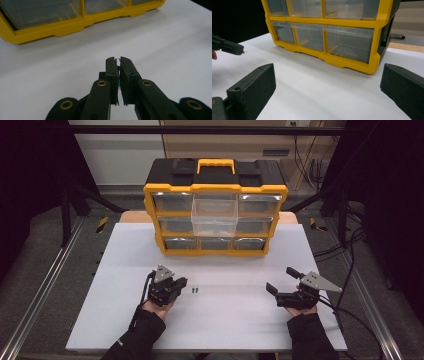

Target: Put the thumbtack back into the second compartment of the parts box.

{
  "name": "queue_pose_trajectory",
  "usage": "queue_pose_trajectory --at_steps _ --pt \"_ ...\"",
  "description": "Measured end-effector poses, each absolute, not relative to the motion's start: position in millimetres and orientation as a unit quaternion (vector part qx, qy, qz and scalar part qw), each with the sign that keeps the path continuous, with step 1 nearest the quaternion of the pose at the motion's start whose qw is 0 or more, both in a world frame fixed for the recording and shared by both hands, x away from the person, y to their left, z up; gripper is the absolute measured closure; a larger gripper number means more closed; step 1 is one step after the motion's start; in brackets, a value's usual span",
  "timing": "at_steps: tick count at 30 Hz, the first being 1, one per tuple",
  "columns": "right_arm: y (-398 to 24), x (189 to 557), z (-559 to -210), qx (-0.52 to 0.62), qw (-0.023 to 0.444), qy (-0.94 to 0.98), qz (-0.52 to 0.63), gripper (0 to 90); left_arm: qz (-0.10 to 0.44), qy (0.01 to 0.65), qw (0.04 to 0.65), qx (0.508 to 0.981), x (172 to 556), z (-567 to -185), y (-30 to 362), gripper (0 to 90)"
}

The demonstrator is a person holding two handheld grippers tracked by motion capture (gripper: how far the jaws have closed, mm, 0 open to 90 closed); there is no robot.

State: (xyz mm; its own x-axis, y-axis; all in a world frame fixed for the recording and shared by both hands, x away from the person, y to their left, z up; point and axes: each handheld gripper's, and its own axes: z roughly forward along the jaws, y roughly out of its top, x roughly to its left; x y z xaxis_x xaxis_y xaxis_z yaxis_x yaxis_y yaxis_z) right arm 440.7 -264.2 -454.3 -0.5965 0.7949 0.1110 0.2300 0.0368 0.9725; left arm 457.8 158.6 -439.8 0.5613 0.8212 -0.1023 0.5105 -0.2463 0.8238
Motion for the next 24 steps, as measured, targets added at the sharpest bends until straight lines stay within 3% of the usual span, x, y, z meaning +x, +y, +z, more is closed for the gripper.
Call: queue_pose_trajectory --at_steps 24 --pt "-263 442 -455 0.377 0.241 0.681 0.579 0.4 0.183 0.373 0.487 0.768 454 -365 183 84.9"
